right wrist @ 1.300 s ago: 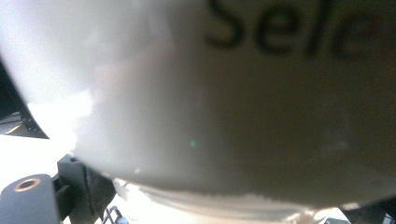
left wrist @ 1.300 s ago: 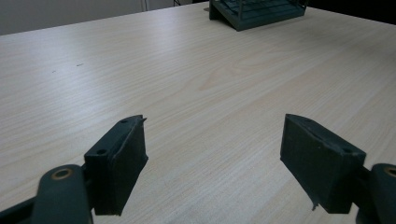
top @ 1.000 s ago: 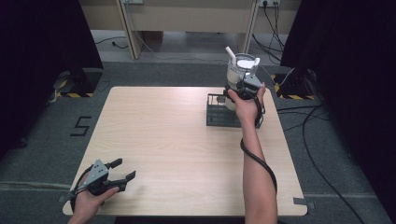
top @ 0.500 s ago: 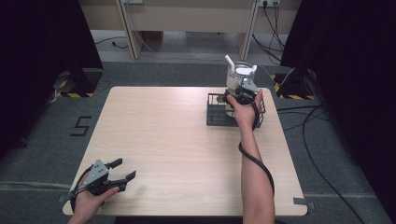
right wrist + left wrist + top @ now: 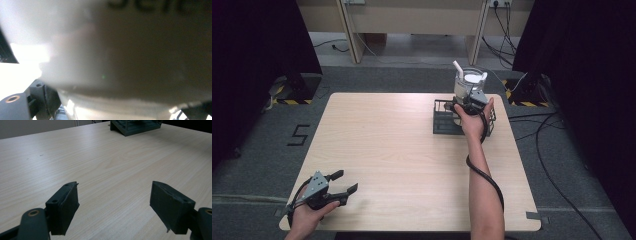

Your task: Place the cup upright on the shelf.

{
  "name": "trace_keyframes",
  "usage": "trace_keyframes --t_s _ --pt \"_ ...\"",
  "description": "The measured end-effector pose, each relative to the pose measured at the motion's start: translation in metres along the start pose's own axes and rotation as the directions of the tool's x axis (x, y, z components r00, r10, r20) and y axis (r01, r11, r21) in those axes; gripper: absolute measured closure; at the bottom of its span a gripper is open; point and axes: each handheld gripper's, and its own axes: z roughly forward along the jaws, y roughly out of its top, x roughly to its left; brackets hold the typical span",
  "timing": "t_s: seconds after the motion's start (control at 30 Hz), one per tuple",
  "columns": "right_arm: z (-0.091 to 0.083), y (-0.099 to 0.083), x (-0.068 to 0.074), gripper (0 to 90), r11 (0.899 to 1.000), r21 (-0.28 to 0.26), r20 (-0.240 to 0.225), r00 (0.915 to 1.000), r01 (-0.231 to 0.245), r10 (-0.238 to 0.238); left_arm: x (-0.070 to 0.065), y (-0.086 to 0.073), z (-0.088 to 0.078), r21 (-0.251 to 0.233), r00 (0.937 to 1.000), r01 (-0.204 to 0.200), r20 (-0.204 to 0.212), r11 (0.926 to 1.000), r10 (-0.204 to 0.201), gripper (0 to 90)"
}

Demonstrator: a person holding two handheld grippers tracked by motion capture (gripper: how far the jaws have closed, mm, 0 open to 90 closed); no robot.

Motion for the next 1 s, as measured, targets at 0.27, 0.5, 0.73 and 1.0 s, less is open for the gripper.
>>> trace_keyframes --t_s 0.27,0.5,0.73,1.0 --pt "-0.001 -0.003 0.002 7.0 0.999 -0.035 0.002 1.0 0.001 -0.001 0.0 0.0 0.0 0.002 1.0 -0.002 0.001 1.0 0.002 22.1" --pt "-0.003 -0.006 0.004 5.7 0.999 -0.046 0.0 1.0 0.001 -0.001 0.0 0.0 0.0 0.002 1.0 -0.003 0.002 1.0 0.003 22.0" --pt "-0.011 -0.007 0.004 5.6 0.999 -0.044 0.014 0.9999 0.011 -0.01 0.0 0.0 0.0 0.003 1.0 -0.007 0.002 1.0 0.007 22.0" --pt "-0.021 -0.009 0.005 5.9 0.999 -0.044 0.013 0.9997 0.019 -0.018 -0.001 0.001 0.0 0.001 0.9999 -0.01 0.002 0.9999 0.01 22.0"
